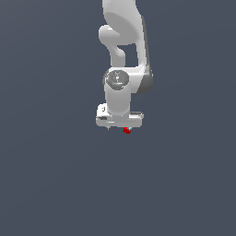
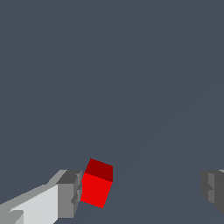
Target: Lift up the red cube by 0.2 meters.
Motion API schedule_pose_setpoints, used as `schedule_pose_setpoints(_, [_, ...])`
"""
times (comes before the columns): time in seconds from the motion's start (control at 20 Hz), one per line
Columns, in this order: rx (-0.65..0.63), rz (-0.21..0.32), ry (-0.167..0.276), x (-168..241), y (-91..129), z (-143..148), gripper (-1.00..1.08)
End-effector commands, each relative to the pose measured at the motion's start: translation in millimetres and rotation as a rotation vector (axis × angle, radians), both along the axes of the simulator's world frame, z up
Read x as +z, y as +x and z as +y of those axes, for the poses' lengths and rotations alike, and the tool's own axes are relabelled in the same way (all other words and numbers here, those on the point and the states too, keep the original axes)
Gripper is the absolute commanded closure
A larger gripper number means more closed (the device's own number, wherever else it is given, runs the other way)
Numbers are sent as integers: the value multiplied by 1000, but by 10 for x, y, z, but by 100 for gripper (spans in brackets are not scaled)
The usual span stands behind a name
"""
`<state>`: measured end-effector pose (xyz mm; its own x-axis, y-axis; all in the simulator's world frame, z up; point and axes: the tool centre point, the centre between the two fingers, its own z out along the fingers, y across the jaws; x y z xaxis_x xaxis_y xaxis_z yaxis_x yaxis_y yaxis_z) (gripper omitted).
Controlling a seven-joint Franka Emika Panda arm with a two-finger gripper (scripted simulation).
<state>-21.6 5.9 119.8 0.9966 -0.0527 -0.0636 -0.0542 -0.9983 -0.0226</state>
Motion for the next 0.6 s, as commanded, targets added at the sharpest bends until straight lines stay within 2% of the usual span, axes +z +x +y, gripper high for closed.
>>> schedule_pose_setpoints(0.0, [-22,-3,-2,-65,-54,27,-92])
schedule_pose_setpoints(0.55, [-198,-34,-21,-575,-421,264,-92])
